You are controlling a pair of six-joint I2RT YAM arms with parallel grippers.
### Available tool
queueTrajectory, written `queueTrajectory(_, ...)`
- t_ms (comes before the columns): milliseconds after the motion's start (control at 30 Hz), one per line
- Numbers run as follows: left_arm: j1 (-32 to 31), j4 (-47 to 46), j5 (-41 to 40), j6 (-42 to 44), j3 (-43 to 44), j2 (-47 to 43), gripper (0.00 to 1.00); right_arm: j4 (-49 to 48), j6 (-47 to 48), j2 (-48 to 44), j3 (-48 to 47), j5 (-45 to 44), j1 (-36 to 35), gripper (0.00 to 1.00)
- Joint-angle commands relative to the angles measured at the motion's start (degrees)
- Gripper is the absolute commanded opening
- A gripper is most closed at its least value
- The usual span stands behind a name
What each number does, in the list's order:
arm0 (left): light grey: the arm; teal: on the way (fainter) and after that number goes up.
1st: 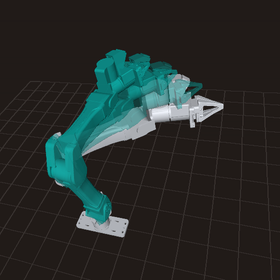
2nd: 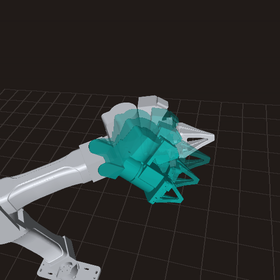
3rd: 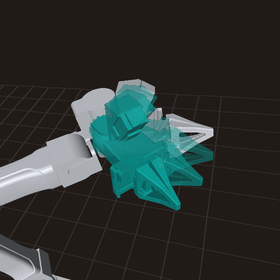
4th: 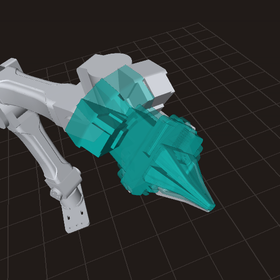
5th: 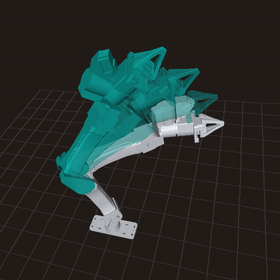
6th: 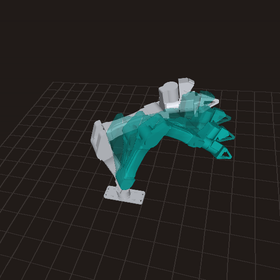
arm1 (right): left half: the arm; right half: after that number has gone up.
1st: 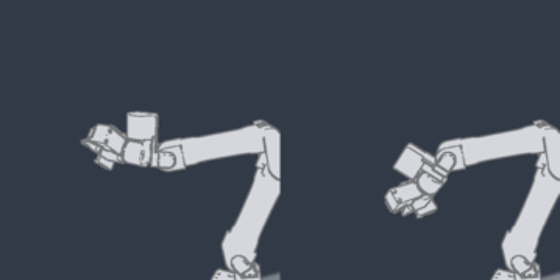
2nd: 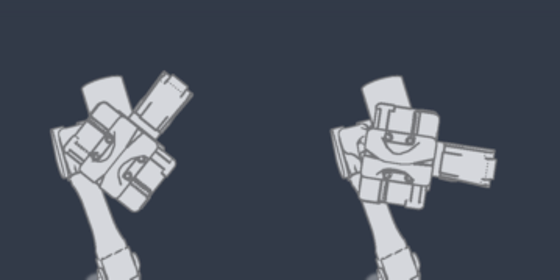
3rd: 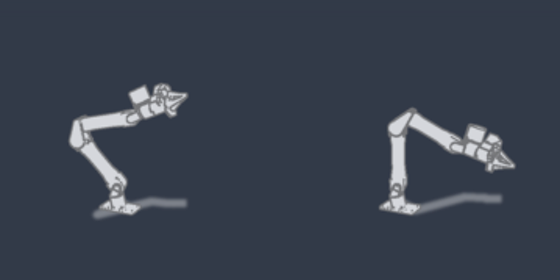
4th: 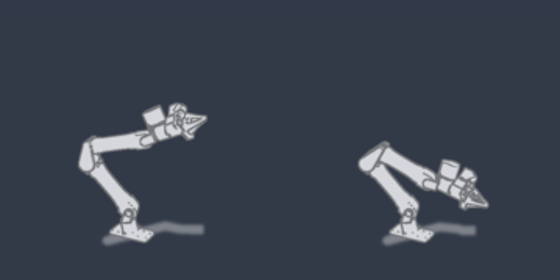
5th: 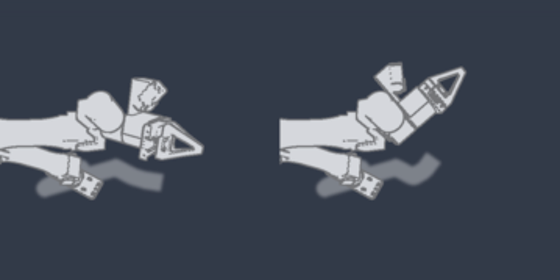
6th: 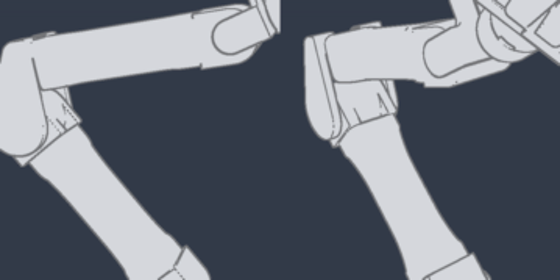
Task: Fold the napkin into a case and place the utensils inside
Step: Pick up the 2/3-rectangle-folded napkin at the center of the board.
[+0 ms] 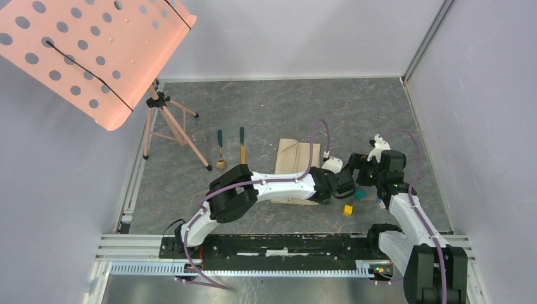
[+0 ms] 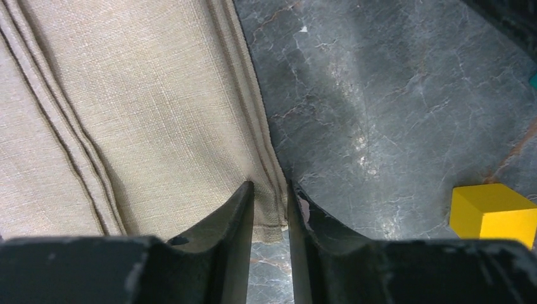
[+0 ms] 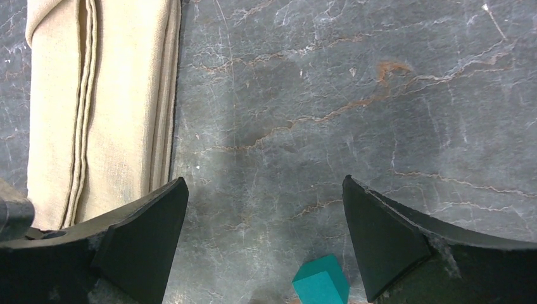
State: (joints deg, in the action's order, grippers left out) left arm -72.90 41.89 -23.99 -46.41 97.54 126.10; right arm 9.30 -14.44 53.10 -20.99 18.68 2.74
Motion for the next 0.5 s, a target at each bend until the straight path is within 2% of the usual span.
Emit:
queueTrajectory(0, -0.1, 3.2, -4.1, -1.1, -0.4, 2.8, 0.31, -3.4, 0.6, 0.2, 0.6, 2.0, 0.2, 0.98)
queueTrajectory(167, -0.1, 2.9, -6.5, 1.2, -2.1, -0.6, 0.19, -4.9, 0.0, 1.9, 0.8, 4.9, 0.2, 0.98)
queueTrajectory(233, -0.1, 2.9, -7.1, 1.9, -2.7, -2.3, 0.08, -5.9, -0.5, 3.0, 0.8, 6.3, 0.2, 0.98)
queueTrajectory(267, 0.0, 2.9, -7.3, 2.4, -2.9, -3.0, 0.06, -6.5, -1.0, 3.4, 0.9, 6.9, 0.2, 0.98)
queueTrajectory(467, 0.0, 1.3, -7.7, 4.5, -5.7, -9.0, 0.02, -15.6, -7.5, 7.5, 1.3, 12.9, -2.0, 0.98)
